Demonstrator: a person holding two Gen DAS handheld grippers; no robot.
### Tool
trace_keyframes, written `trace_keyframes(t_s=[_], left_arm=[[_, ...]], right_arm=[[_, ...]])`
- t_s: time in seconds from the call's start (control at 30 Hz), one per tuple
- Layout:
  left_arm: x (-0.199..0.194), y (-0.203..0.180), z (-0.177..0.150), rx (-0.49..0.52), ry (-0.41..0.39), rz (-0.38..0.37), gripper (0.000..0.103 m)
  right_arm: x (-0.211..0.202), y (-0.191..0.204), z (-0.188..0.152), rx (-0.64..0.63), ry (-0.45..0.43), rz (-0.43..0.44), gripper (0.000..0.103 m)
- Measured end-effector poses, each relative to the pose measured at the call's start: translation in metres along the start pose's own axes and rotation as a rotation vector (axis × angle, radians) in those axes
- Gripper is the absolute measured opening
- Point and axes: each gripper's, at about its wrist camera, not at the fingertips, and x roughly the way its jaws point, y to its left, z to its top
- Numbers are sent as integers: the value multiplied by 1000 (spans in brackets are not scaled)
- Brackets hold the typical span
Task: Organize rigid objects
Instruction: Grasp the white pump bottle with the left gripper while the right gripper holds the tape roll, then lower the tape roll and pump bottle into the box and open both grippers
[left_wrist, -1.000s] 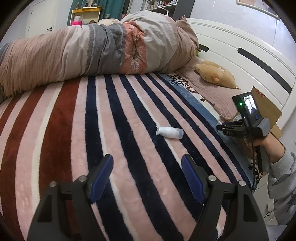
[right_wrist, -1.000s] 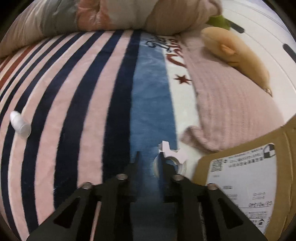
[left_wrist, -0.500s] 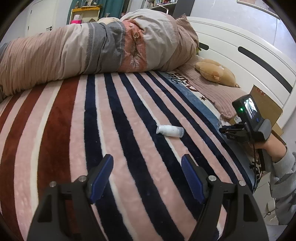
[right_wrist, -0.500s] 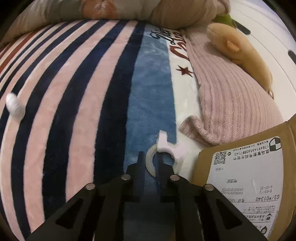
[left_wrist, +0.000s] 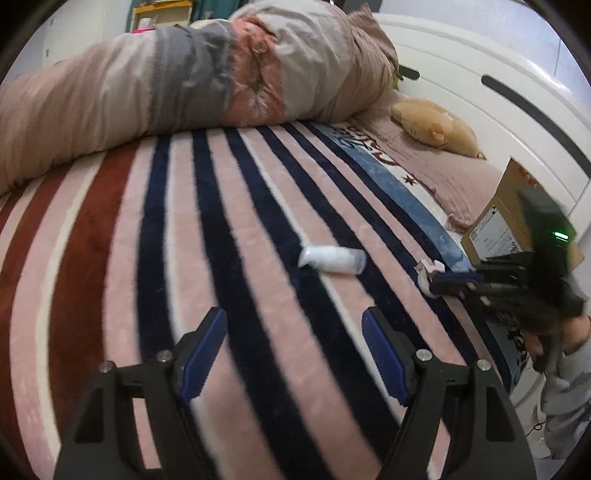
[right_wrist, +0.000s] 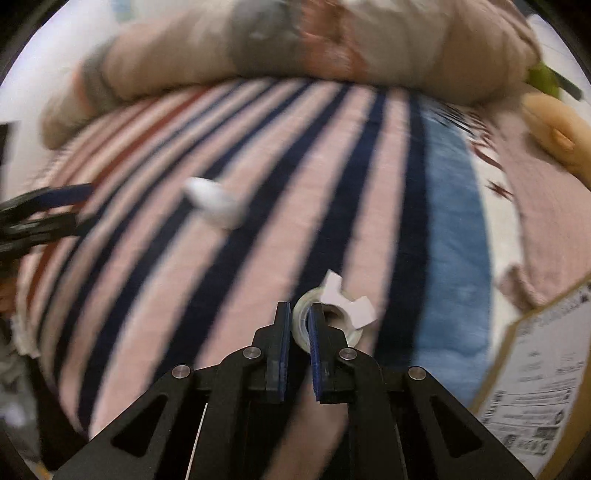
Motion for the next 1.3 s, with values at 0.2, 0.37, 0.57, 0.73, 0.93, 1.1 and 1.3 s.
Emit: trace_keyframes(t_s=[0.2,0.37,0.57,0.73,0.93,1.1,1.3], left_arm=[[60,-20,26,-13,78,-14,75],[97,-30,33,-7,99,46,75],[106,-42,31,59,83,132,58],[92,-43,30,78,74,143,58],[39,-47,33,91,-1,188,58],[-29,-57,34,85,-81,213,58],[-96,-101,42,139,-179,192,58]], right_arm=[[-14,9,-7,-12,-78,-37,36],[0,0,-21,41,-90,-142,61],[14,1,-21,38,-99,-137,48],[13,1,-21,62,-97,-150,39],[-12,32,-21,-2,-159,-109,39],[-53,65,-15,-71,-256,-74,39],[-131,77,-20,-104,-425,-84,39]])
